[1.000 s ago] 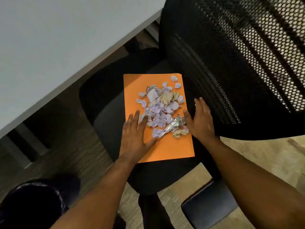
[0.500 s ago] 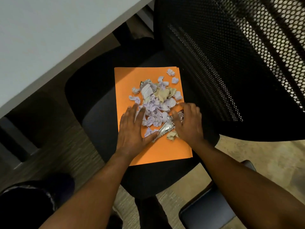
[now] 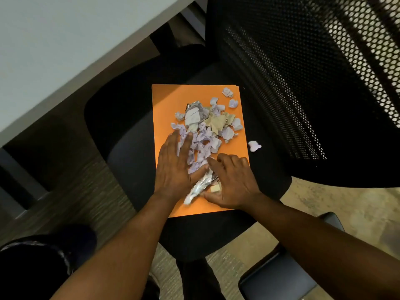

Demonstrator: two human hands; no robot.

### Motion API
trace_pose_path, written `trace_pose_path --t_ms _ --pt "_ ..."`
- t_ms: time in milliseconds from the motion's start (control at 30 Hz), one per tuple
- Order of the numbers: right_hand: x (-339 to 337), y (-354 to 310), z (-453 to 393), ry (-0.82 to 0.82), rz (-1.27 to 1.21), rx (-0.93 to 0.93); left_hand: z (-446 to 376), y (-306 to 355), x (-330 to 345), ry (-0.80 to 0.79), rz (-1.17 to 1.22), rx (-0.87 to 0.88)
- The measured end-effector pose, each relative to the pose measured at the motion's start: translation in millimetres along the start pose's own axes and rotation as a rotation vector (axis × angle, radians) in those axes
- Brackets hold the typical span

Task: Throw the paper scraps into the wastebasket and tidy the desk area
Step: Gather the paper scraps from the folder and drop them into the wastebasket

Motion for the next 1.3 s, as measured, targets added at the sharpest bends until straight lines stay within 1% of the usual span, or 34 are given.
trace_pose_path --t_ms 133,267,367,533,600,700,833,900,967,1100,1233,1300 --pt "10 -5 -7 0.087 0.122 -0.066 -13 -6 7 -0.074 -0.179 0.046" --pt "13 0 -13 0.130 0.125 -0.131 -23 -3 11 -0.084 -0.329 0.170" --pt "16 5 -16 0.144 0.088 -0.165 -33 1 11 -0.075 -0.341 0.209" --pt "12 12 -21 0.200 -0.041 -0.135 -41 3 12 -0.044 -0.272 0.187" --pt "6 16 -20 0.194 -0.112 -0.115 -44 5 9 -0.007 -0.209 0.176" --pt "-4 26 -11 0.231 -0.146 -0.058 -44 11 -1 0.119 -0.065 0.157" --pt "-22 39 -2 0.361 -0.193 0.084 -42 30 -18 0.333 0.138 0.120" --pt "-33 40 -1 0.425 -0.234 0.141 -43 42 -28 0.396 0.257 0.082" --pt "-43 38 0 0.480 -0.267 0.199 -41 51 -39 0.433 0.367 0.058" --pt "-64 24 -7 0.580 -0.339 0.325 -27 60 -62 0.490 0.506 0.012" --pt "-80 -11 -19 0.652 -0.398 0.322 0 54 -86 0.517 0.680 -0.145" --pt "-85 -36 -25 0.663 -0.415 0.299 18 45 -100 0.559 0.769 -0.230"
Point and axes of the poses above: each hand's wrist, its own z-axis away from the middle knuckle, its own x-axis out of the palm, y = z × x, the point moved 3 cm from there along -z, towards the middle knuckle, and after that the axes turned 15 degrees about z, right-handed, at the moved point
